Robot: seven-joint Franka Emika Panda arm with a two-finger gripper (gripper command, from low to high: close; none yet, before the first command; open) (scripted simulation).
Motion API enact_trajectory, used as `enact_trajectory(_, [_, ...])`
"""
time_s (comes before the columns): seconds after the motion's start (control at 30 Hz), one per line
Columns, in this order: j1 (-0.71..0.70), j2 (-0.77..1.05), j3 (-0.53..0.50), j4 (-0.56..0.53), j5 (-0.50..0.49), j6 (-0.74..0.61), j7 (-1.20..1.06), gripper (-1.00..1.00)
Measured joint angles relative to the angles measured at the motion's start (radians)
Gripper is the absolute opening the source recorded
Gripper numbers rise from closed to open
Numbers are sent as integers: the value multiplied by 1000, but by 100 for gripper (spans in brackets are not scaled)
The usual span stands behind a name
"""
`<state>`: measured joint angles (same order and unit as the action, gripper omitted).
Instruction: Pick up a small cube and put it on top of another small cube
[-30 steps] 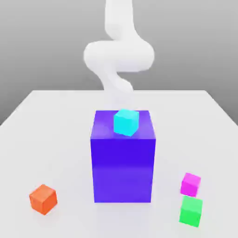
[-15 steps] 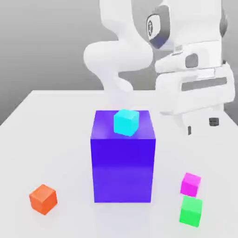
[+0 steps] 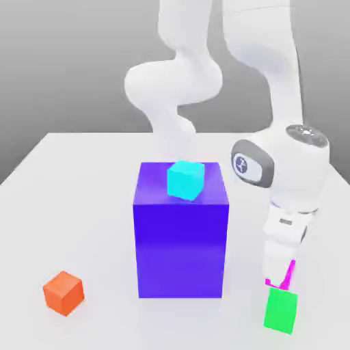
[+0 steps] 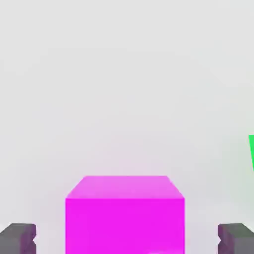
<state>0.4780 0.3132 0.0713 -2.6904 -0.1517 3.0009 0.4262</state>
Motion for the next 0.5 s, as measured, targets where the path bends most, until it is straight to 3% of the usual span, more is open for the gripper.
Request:
enact_trajectory(0.17, [4, 8, -5, 2, -6, 7, 5, -100])
enact_trajectory(0.37, [-41, -182, 61, -36, 88, -146, -65, -100])
enact_trajectory(0.5, [-78, -210, 26, 71, 125, -279, 30, -100])
